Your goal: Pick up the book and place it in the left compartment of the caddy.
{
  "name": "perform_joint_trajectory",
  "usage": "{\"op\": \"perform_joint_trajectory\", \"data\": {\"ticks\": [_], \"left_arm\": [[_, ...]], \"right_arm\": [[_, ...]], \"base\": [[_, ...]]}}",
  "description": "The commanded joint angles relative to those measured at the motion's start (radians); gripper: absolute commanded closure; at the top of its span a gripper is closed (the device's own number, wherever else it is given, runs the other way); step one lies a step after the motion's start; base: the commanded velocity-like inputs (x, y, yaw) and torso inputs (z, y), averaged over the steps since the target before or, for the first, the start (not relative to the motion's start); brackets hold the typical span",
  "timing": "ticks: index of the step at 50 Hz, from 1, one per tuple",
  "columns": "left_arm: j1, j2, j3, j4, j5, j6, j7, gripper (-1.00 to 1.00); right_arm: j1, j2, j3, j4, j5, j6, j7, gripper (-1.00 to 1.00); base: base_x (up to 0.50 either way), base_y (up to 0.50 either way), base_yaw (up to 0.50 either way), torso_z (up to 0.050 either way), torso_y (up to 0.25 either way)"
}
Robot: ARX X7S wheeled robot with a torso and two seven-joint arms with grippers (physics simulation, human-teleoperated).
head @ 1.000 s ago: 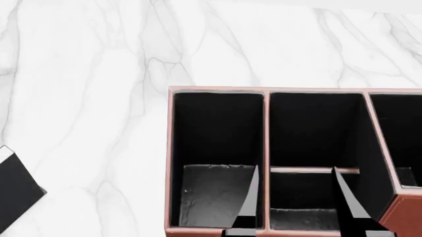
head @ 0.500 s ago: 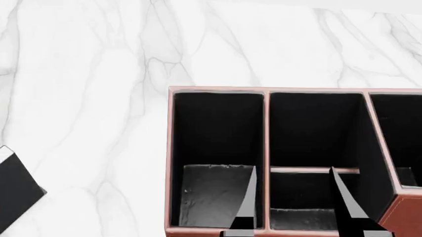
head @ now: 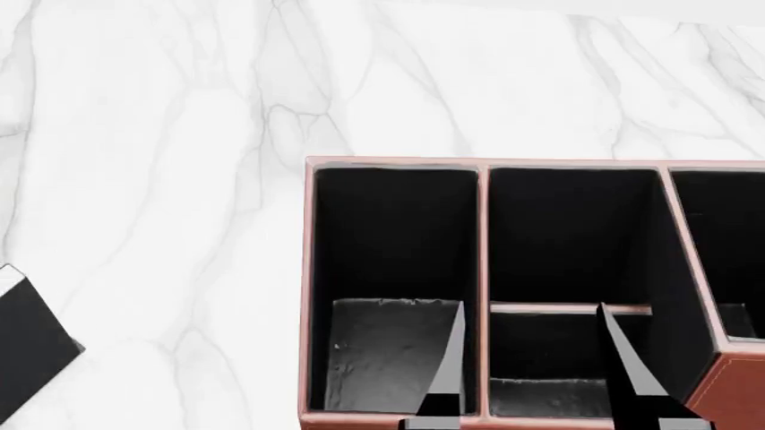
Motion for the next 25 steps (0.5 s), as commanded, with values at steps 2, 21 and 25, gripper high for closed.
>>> {"op": "perform_joint_trajectory", "data": {"ticks": [2, 21, 25], "left_arm": [[0.005, 0.021, -0.033, 0.005, -0.022, 0.021, 0.046, -1.0], [-0.094, 0.02, 0.045, -0.075, 0.077, 0.039, 0.174, -1.0], [-0.127, 0.035, 0.091, -0.135, 0.133, 0.054, 0.219, -1.0]], "right_arm": [[0.001, -0.016, 0.019, 0.005, -0.022, -0.006, -0.02, -1.0], [-0.004, -0.012, 0.019, 0.008, -0.021, -0.03, -0.018, -1.0], [-0.004, -0.012, 0.018, 0.008, -0.019, -0.032, -0.017, -1.0]], "base": [[0.0, 0.0, 0.0, 0.0, 0.0], [0.0, 0.0, 0.0, 0.0, 0.0], [0.0, 0.0, 0.0, 0.0, 0.0]]}}
